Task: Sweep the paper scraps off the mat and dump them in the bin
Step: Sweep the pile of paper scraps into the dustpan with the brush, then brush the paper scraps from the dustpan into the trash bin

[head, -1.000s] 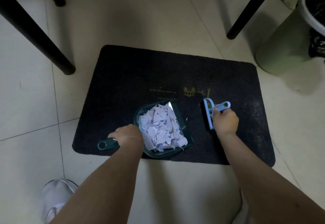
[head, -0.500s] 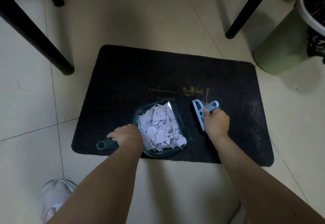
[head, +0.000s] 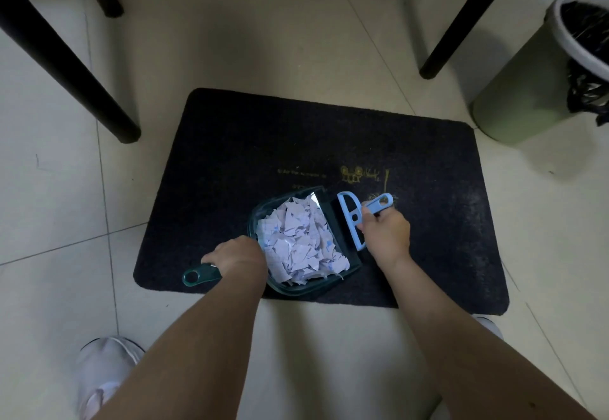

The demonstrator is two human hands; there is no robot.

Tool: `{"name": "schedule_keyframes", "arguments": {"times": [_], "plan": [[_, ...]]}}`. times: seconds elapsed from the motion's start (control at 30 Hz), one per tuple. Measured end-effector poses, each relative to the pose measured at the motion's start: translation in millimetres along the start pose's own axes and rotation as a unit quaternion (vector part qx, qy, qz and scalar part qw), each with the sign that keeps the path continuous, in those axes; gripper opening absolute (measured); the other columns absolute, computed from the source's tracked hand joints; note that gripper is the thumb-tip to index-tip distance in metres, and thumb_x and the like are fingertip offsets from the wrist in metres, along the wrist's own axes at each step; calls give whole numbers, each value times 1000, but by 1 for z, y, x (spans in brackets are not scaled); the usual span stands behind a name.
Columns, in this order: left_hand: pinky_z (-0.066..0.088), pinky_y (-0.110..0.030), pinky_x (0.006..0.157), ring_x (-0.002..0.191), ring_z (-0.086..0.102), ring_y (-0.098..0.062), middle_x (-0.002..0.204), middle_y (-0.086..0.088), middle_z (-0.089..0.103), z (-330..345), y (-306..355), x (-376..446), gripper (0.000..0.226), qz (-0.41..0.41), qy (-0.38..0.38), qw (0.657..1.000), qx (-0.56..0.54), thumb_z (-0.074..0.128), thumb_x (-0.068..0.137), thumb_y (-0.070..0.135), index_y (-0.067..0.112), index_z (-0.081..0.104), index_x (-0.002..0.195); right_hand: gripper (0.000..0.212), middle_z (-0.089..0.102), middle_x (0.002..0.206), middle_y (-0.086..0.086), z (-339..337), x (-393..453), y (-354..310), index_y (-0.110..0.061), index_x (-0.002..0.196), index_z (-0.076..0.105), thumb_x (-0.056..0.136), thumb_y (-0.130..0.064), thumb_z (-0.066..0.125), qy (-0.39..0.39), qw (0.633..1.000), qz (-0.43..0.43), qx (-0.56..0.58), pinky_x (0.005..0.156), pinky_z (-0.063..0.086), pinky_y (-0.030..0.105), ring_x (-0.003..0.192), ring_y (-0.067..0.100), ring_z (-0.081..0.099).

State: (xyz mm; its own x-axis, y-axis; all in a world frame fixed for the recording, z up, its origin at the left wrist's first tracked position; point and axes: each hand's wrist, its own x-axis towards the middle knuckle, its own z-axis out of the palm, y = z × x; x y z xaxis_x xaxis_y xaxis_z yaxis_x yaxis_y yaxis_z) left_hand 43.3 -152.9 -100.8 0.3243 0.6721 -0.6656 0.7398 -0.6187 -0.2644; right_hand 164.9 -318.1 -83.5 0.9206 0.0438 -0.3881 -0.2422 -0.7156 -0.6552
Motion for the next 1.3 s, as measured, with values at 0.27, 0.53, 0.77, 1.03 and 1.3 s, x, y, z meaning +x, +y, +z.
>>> {"name": "schedule_keyframes", "arguments": {"times": [0.27,0.53,0.77,1.03,1.3], "plan": [[38,-46,101,118,52,-25,125,-7,58,-18,-13,-21,35,8,8,998,-60,44,91,12,15,58,123,14,71,83,3,-27,-10,-32,-16,95,66,93,-23,54,20,997,-44,59,72,58,39,76,20,69],[38,-45,105,119,52,-25,127,-5,57,-53,-43,-59,35,37,59,994,-86,46,91,12,17,60,123,19,72,81,4,-74,-38,-73,-15,91,66,94,-30,54,46,990,-91,98,60,55,28,72,14,69],[40,-40,102,117,53,-24,123,-3,58,-91,-50,-93,33,52,63,985,-154,55,88,17,19,61,120,37,68,78,6,-137,-52,-121,-8,84,63,93,-41,48,86,985,-147,-13,69,50,36,73,24,64],[44,-39,101,114,55,-22,121,-1,60,-137,-15,-102,29,58,62,979,-183,63,86,20,18,63,115,32,61,72,1,-181,-28,-181,-12,82,62,93,-38,47,85,976,-193,-56,68,46,33,76,26,59],[47,-40,97,110,57,-24,120,-3,60,-174,29,-110,33,88,56,978,-182,66,83,21,16,62,116,34,70,87,7,-215,-5,-191,-9,93,66,92,-40,51,70,978,-193,-31,71,51,35,78,25,65]]}}
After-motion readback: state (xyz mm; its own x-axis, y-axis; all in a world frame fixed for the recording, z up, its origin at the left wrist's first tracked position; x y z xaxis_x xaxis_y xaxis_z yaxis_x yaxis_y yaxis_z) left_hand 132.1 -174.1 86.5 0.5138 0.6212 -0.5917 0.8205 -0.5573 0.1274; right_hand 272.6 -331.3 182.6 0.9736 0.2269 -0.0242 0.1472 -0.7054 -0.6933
